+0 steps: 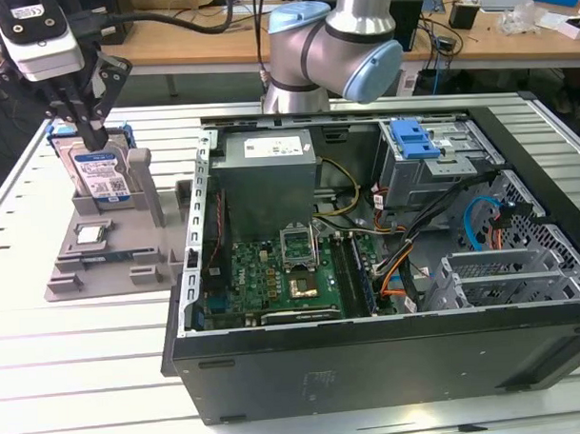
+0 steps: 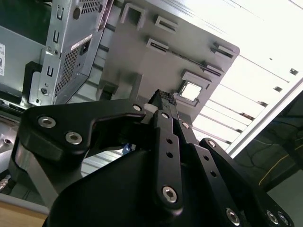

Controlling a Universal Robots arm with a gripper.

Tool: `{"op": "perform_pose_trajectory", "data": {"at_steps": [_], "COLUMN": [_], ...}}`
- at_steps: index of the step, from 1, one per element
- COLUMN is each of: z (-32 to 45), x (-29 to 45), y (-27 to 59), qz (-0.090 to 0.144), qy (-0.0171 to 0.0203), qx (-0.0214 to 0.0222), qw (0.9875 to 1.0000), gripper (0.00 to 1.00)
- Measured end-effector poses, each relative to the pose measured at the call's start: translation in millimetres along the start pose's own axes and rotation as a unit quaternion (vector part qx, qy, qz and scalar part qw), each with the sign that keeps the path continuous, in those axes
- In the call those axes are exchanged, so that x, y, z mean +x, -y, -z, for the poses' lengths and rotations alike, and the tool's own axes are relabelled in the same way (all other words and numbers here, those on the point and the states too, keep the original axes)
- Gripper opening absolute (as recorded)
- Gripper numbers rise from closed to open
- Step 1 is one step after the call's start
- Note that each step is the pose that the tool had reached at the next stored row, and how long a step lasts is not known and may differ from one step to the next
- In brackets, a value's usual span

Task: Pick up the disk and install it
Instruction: 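Reach for the disk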

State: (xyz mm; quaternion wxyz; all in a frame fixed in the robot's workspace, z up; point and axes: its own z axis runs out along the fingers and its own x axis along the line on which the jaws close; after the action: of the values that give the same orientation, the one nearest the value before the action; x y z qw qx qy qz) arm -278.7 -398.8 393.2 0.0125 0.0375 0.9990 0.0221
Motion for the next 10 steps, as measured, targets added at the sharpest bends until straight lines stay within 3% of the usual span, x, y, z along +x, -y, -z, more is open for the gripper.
{"op": "perform_pose_trajectory", "data": {"at_steps": [10], "z": [0.3], "x": [12.2], "y": [0.9], "qz": [0.0], "qy": [0.0], "qx": [0.0], "qw": [1.0], "gripper": [0.11]}}
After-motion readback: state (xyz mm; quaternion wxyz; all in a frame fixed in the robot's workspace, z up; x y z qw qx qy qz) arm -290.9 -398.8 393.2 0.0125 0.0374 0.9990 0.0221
